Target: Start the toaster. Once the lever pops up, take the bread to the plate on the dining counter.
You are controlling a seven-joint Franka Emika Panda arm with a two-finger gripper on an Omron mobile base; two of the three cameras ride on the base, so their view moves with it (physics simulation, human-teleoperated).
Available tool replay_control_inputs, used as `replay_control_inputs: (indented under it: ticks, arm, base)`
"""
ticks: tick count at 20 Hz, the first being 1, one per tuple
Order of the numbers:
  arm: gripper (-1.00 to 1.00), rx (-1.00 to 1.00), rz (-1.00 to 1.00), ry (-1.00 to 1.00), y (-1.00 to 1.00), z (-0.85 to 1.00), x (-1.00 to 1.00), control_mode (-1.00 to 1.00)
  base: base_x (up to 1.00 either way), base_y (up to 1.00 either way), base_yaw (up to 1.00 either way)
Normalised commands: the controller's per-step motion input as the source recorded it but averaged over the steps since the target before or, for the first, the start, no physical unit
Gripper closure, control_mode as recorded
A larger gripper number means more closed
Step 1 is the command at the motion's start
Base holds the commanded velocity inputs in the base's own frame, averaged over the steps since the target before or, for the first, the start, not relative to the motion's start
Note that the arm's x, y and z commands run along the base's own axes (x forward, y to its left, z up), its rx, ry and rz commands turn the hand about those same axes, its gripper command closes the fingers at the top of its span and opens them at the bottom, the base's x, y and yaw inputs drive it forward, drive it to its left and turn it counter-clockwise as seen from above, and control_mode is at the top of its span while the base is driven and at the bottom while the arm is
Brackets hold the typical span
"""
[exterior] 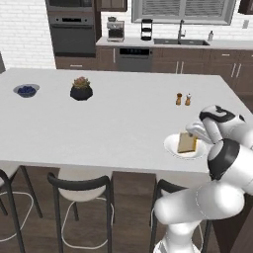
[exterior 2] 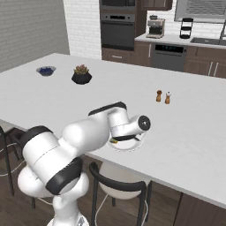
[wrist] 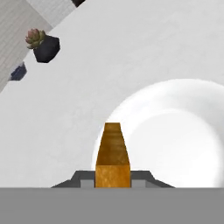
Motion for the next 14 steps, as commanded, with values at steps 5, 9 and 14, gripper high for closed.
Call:
replay_control_inputs:
  ticks: [5,9,14]
  arm:
    - [1.00,0.04,-0.01,0.00,0.00,-0.48,0.32,-1.00]
    - [1.00,0.00,0.00,0.00,0.00,-0.33,0.49,-1.00]
    - [1.00,0.00,-0.01,0.01,-0.04,-0.01,0.43,-1.00]
  base:
    - [0.00,0.00,0.00]
    - [0.00,0.00,0.00]
    - [0.00,0.00,0.00]
